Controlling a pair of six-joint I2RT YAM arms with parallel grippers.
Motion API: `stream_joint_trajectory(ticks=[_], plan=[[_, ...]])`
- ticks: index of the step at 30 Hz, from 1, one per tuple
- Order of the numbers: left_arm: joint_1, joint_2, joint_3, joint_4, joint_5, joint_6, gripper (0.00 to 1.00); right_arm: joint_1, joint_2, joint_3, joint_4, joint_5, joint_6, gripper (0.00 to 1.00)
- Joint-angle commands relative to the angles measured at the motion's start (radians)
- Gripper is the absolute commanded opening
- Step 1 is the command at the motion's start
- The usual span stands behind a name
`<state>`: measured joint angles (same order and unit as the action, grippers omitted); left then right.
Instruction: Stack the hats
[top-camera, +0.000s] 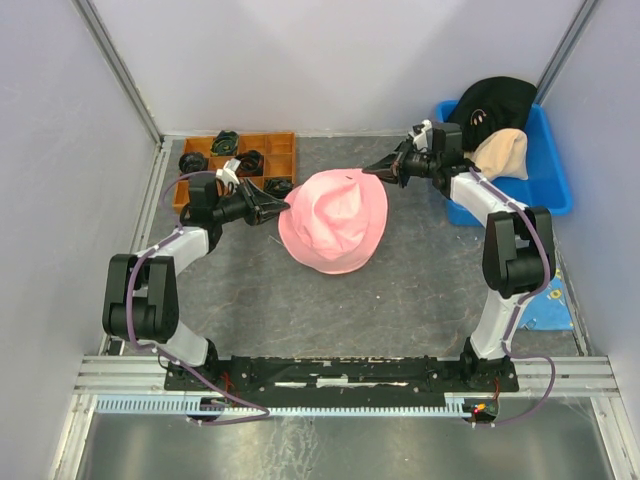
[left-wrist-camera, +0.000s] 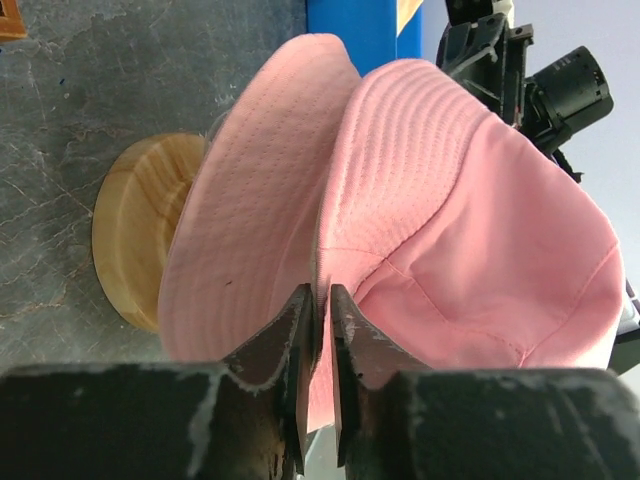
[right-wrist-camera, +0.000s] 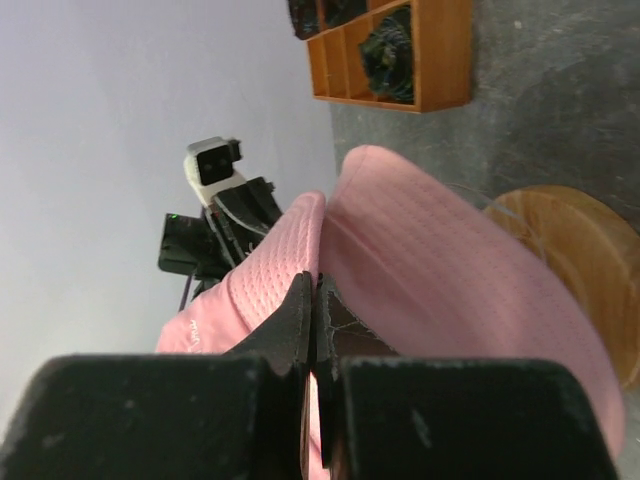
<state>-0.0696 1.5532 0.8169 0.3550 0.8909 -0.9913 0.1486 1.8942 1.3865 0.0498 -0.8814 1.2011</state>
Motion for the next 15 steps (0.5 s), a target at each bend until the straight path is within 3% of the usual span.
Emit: stream_joint_trajectory(ticks=[1,6,15], plan=[[-0.002,0.004,0.015,0.036,0.01,-0.014,0.16,-0.011,0.006,0.027,-0.133,0.07,-0.145,0.0],[-0.003,0.021,-0.006,0.025,0.001,0.015,0.04,-0.011,-0.007,0.022,-0.287,0.134,-0.288,0.0],[-0.004,0.091,-0.069,0.031,-0.006,0.08,0.03,-0.009,0.017,-0.011,-0.314,0.206,-0.358,0.0]])
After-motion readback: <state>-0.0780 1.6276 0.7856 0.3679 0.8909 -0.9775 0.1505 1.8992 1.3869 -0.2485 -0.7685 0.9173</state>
